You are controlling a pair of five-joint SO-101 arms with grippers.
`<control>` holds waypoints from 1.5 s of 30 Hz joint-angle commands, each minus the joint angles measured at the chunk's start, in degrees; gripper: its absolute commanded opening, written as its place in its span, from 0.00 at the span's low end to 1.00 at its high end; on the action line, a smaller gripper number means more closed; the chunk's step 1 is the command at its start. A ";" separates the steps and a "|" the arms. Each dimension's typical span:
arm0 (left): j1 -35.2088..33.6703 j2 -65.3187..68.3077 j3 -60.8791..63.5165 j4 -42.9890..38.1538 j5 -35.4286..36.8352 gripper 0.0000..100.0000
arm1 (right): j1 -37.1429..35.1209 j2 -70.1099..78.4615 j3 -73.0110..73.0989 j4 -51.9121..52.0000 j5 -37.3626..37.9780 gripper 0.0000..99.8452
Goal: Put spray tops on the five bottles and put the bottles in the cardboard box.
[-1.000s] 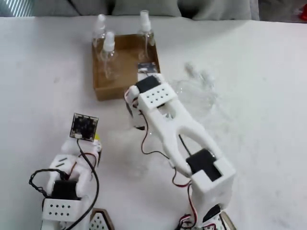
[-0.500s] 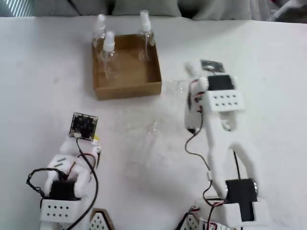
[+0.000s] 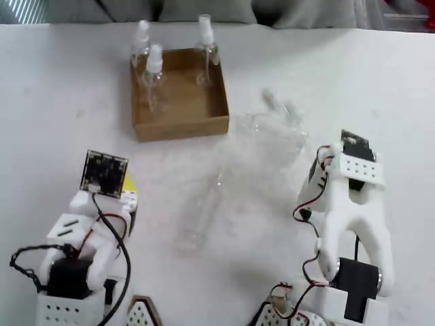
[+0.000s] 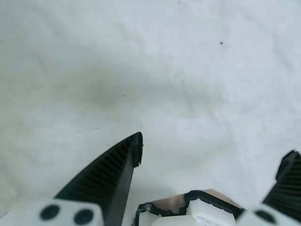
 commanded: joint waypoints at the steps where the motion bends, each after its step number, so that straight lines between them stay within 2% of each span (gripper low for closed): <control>1: 3.91 11.74 -12.04 4.48 -0.26 0.02 | 1.10 -1.89 1.58 -2.68 3.78 0.41; 6: 10.33 28.26 -24.88 9.14 -0.53 0.02 | 3.21 -1.89 5.01 -6.02 8.18 0.41; 15: 20.35 48.75 -37.45 8.44 -0.62 0.04 | 7.78 -1.89 10.90 -14.46 13.71 0.41; 21: 20.53 57.36 -40.88 7.91 -0.35 0.18 | 7.87 -1.80 11.96 -16.22 14.42 0.41; 35: 22.55 69.93 -40.97 -1.67 -0.35 0.19 | 7.52 -1.80 12.13 -16.22 14.42 0.41; 40: 24.84 71.16 -44.04 -0.97 -0.26 0.19 | 7.43 -1.71 12.84 -17.71 14.42 0.41; 43: 24.31 73.71 -45.54 -0.35 0.62 0.26 | 5.67 -1.80 13.54 -18.59 14.51 0.41; 45: 23.96 76.00 -45.89 -0.26 3.96 0.31 | 4.79 -1.80 13.54 -18.59 14.51 0.41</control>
